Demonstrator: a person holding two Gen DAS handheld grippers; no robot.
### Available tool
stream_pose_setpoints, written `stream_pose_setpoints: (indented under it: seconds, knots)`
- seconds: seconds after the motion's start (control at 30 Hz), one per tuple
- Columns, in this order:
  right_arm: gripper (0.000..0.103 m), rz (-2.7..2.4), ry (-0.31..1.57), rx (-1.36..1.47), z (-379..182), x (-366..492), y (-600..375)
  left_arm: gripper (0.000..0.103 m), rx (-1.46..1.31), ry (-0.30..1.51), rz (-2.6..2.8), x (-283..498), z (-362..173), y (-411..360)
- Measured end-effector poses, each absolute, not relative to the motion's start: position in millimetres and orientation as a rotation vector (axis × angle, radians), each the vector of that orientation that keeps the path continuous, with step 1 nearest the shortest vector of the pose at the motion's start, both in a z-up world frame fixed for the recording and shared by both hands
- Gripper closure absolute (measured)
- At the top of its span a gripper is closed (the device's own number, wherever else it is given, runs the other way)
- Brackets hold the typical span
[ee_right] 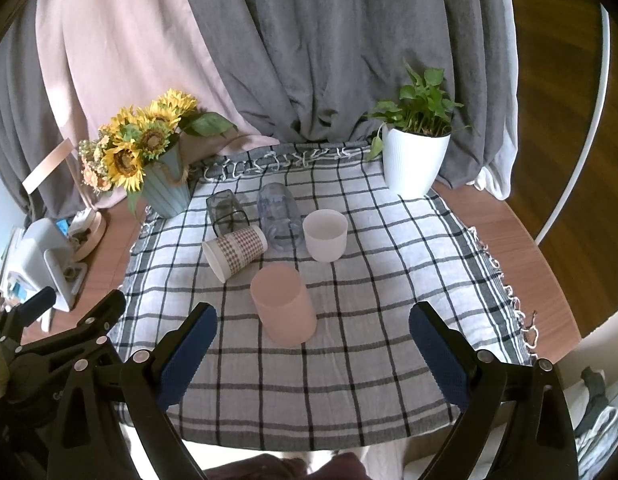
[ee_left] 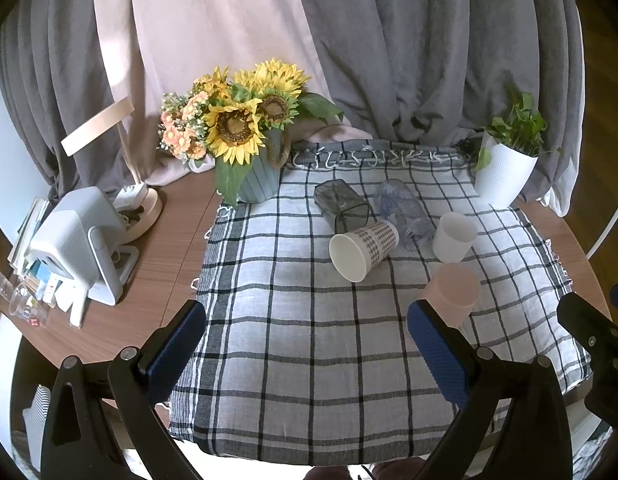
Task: Flip cup upside down
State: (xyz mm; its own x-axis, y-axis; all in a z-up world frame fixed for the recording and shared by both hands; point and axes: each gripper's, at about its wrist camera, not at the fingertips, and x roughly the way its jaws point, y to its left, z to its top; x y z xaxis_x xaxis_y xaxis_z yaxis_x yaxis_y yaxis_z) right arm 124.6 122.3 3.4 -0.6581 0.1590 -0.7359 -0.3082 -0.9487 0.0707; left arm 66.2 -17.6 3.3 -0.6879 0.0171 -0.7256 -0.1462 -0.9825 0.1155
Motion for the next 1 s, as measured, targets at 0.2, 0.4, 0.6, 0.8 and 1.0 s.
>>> stream_pose_setpoints:
  seconds: [0.2,0.4,0.6,0.8,1.0]
  knots:
    - [0.006,2.626,0.276,-1.153,1.6,123.2,124.5,0.000,-1.207,0.251,2.794,65.3,2.0,-17.4]
    - [0.006,2.626,0.274,-1.159,0.9,121.8,126.1,0.000,-1.209,0.253,2.795,64.0,0.9,-16.4]
    - [0.006,2.626,0.275,-1.160,0.6,121.3,126.1,0.000,-1.209,0.255,2.797,63.8,1.1,-15.9]
    - [0.006,2.627,0.273,-1.160,0.8,121.3,126.0,0.000,-1.212,0.255,2.794,62.7,1.0,-15.4]
    - [0.006,2.625,0.274,-1.171,-1.5,119.9,126.4,0.000,-1.216,0.257,2.797,62.0,-0.2,-16.0]
